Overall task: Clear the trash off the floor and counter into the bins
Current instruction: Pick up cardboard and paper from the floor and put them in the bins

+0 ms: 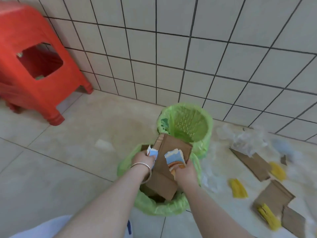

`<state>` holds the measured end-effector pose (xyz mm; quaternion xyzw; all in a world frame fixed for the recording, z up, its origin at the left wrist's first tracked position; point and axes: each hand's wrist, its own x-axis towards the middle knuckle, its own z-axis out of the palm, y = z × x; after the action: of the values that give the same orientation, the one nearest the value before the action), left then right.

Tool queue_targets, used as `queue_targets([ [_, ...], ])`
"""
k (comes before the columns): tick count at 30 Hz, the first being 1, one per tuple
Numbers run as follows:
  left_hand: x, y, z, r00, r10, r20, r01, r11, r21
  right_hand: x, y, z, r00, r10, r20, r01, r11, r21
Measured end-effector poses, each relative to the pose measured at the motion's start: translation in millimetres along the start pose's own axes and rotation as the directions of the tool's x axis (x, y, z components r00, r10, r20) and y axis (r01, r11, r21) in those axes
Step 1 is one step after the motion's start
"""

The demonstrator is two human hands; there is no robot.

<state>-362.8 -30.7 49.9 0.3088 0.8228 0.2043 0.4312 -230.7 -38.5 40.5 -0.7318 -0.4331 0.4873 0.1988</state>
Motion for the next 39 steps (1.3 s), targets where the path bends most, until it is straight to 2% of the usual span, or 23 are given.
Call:
queue_targets([
  [4,31,-26,19,0.995,-0.099,-0.011,0.100,0.988,0.114,22,18,29,0.993,0.112,-0.044,-0.116,0.986,-0.119],
  [6,41,-35,27,0.996,-0.085,-0.003,0.085,0.981,0.175,33,26,42,0.990,0.134,-0.044,-0.140,0.962,-0.235],
  [7,45,-38,32,0.998,-0.065,0.017,0.060,0.971,0.230,37,30,49,0.988,0.155,0.003,-0.146,0.937,-0.317],
  [10,53,-45,46,1.000,-0.009,0.020,0.001,0.931,0.364,46,45,69,0.986,0.118,0.121,-0.032,0.832,-0.554],
  [13,57,-47,55,1.000,0.018,-0.022,-0.008,0.916,0.401,58,53,79,0.973,0.230,0.009,-0.211,0.906,-0.366],
  [15,57,-46,59,0.999,0.019,-0.041,0.003,0.882,0.471,60,47,80,0.965,0.256,-0.047,-0.254,0.887,-0.384],
  [18,55,-46,61,0.998,0.023,-0.065,0.016,0.838,0.545,63,42,76,0.947,0.320,0.038,-0.225,0.741,-0.633],
  [20,53,-46,59,0.993,0.045,-0.112,0.025,0.830,0.557,62,34,72,0.955,0.285,0.082,-0.145,0.690,-0.709],
  [22,47,-42,56,0.984,0.043,-0.174,0.050,0.868,0.494,56,25,64,0.952,0.276,0.134,-0.092,0.673,-0.734],
  [25,32,-32,48,0.969,0.028,-0.246,0.068,0.924,0.375,38,8,49,0.951,0.206,0.230,-0.007,0.758,-0.652],
  [29,1,-8,36,0.951,0.201,-0.234,-0.089,0.905,0.415,9,1,19,0.979,0.169,0.115,-0.116,0.922,-0.369],
  [31,-17,10,34,0.936,0.323,-0.143,-0.241,0.879,0.412,-8,-4,-5,0.992,0.068,0.105,-0.039,0.967,-0.252],
  [34,-50,35,44,0.874,0.485,0.020,-0.447,0.789,0.421,-35,-5,-50,0.997,-0.016,0.072,0.027,0.988,-0.150],
  [39,-107,68,96,0.739,0.608,0.291,-0.671,0.620,0.407,-39,36,-126,0.999,0.032,0.019,-0.029,0.993,-0.114],
])
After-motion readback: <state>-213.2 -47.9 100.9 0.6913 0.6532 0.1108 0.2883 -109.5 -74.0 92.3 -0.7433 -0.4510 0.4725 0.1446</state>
